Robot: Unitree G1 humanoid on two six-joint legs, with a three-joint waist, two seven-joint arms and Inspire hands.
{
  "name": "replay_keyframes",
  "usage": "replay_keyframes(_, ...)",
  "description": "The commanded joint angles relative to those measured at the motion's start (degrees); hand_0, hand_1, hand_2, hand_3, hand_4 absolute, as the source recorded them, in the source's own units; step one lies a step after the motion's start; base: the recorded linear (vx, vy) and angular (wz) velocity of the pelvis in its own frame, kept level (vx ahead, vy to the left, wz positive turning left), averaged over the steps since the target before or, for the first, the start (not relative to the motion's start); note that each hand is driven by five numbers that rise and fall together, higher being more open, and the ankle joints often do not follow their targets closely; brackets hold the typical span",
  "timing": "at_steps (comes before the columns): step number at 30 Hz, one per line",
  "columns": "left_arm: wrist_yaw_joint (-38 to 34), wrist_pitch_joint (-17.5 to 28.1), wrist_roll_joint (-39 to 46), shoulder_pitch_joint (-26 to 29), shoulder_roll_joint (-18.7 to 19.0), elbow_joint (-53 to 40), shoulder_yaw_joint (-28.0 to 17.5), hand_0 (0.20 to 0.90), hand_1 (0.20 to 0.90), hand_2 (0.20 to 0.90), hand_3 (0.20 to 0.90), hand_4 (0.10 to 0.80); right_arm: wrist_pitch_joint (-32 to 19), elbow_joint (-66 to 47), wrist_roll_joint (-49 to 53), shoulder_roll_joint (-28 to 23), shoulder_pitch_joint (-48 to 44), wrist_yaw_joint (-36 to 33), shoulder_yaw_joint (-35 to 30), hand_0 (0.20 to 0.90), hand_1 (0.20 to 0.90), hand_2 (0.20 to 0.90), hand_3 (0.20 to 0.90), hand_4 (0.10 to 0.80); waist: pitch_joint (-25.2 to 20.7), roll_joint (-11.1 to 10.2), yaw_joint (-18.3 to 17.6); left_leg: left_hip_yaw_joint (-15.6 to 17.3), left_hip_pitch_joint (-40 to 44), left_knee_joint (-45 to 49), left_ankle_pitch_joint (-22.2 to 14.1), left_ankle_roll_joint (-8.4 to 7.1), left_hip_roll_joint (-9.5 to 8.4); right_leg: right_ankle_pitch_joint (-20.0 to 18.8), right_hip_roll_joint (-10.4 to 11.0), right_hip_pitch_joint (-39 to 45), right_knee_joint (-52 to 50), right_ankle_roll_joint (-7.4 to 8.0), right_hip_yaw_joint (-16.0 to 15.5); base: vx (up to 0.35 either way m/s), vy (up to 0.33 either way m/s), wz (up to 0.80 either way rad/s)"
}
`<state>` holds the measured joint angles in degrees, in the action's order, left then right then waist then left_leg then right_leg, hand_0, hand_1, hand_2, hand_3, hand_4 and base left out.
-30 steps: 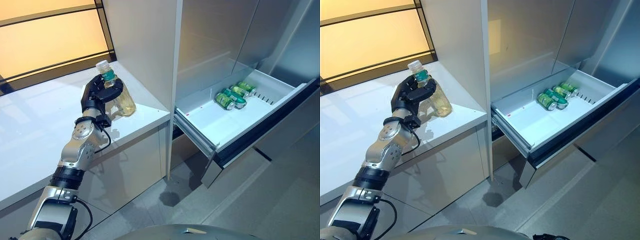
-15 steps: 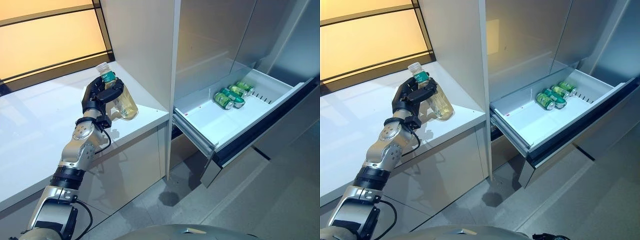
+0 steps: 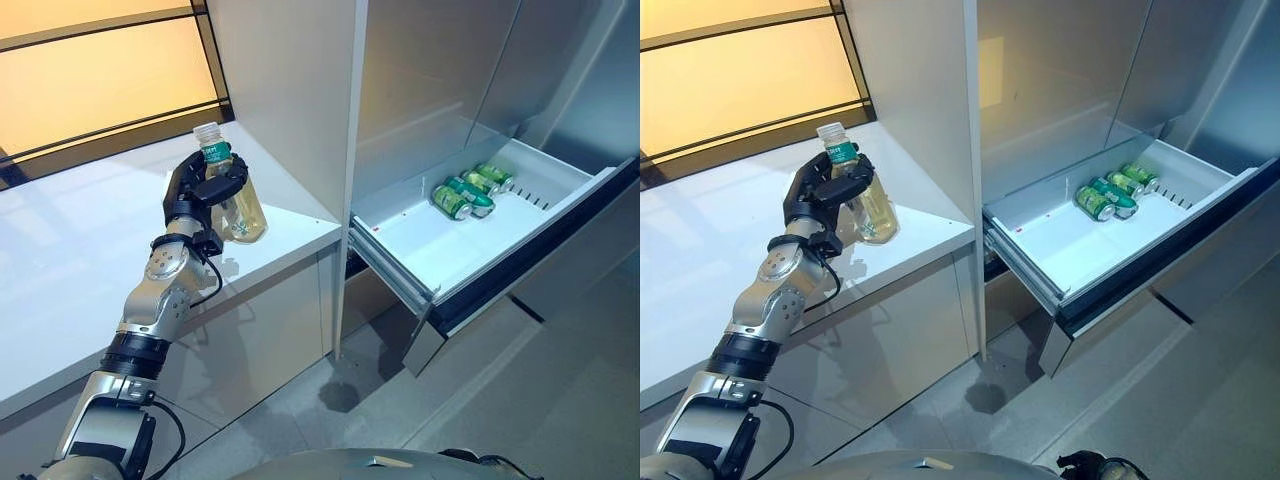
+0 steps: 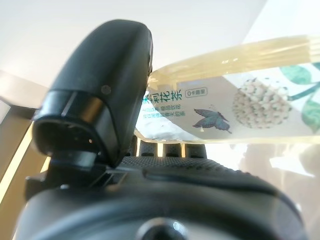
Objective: Put drinks into fridge and close the fridge
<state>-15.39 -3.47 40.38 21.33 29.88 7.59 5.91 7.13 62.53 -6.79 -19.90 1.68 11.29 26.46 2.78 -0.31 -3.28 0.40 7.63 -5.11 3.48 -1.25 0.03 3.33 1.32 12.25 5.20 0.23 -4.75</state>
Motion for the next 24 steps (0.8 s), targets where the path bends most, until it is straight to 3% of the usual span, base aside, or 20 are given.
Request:
replay_keyframes(1, 3.2, 12.5, -1.9, 12.9, 3.3, -11.9, -1.0, 0.3, 0.3, 0.3, 0.2, 0.1, -4.1, -6.1, -1.3, 1.3, -3.6, 4.4, 3.2, 0.9, 0.9, 0.9, 0.9, 0.8, -2.0, 0.5, 2.1, -4.0, 0.6, 0.2, -6.1, 0.78, -1.94, -2.0, 0.6, -4.2, -1.2, 3.77, -0.4, -0.039, -0.001, 0.12)
replay_keyframes(10, 4.7, 15.5, -2.0, 13.6, 3.5, -16.5, 2.7, 0.3, 0.3, 0.3, 0.2, 0.1, -4.2, -23.9, -6.3, -0.6, -9.2, 7.1, 9.9, 0.9, 0.9, 0.9, 0.9, 0.8, -1.7, 0.3, 3.9, -5.8, 0.1, 0.1, -5.6, 0.65, -2.36, -2.0, 0.9, -3.9, -1.1, 3.59, -1.8, -0.031, 0.013, 0.09)
replay_keyframes(11, 5.2, 16.3, -2.3, 13.4, 3.5, -16.8, 2.9, 0.3, 0.3, 0.3, 0.2, 0.1, -1.3, -24.5, -4.5, -0.9, -9.5, 10.4, 10.6, 0.9, 0.9, 0.9, 0.9, 0.8, -1.7, 0.3, 4.1, -6.0, 0.0, 0.1, -5.5, 0.65, -2.41, -2.0, 0.9, -3.9, -1.1, 3.55, -1.8, -0.044, 0.023, 0.12)
replay_keyframes(13, 7.1, 18.1, -1.6, 12.8, 3.2, -16.6, 2.8, 0.3, 0.3, 0.3, 0.2, 0.1, -11.2, -20.8, -7.8, 0.0, -8.6, 8.7, 10.7, 0.9, 0.9, 0.9, 0.9, 0.8, -1.7, 0.6, 4.5, -6.3, -0.3, 0.1, -5.4, 0.83, -2.54, -2.0, 0.8, -4.1, -1.1, 3.67, -1.9, -0.042, 0.04, 0.06)
replay_keyframes(15, 7.7, 18.2, -0.3, 14.0, 3.9, -16.8, 3.4, 0.3, 0.3, 0.3, 0.2, 0.1, -13.5, -22.0, -10.3, 1.3, -9.9, 6.3, 13.0, 0.9, 0.9, 0.9, 0.9, 0.8, -1.8, 0.7, 5.1, -6.3, -0.3, 0.1, -5.6, 0.76, -2.94, -1.8, 1.1, -3.8, -1.0, 3.87, -2.7, -0.019, 0.042, 0.11)
replay_keyframes(20, 7.4, 18.1, 2.0, 12.6, 5.2, -22.3, 4.8, 0.3, 0.3, 0.3, 0.2, 0.1, -13.8, -34.3, -6.9, 0.5, -12.4, 5.6, 17.0, 0.9, 0.9, 0.9, 0.9, 0.8, -1.7, 1.0, 6.0, -6.6, -0.3, 0.1, -5.4, 0.83, -2.81, -1.6, 1.5, -3.4, -0.8, 3.93, -3.0, -0.032, 0.038, 0.14)
replay_keyframes(24, 9.8, 19.1, 3.2, 11.0, 5.0, -24.8, 4.6, 0.3, 0.3, 0.3, 0.2, 0.1, -14.2, -42.8, -2.8, -0.2, -13.2, 6.2, 16.0, 0.9, 0.9, 0.9, 0.9, 0.8, -1.5, 0.8, 6.0, -6.5, -0.4, 0.1, -5.2, 0.77, -2.84, -1.9, 1.5, -3.4, -0.9, 3.94, -3.1, -0.034, 0.01, 0.07)
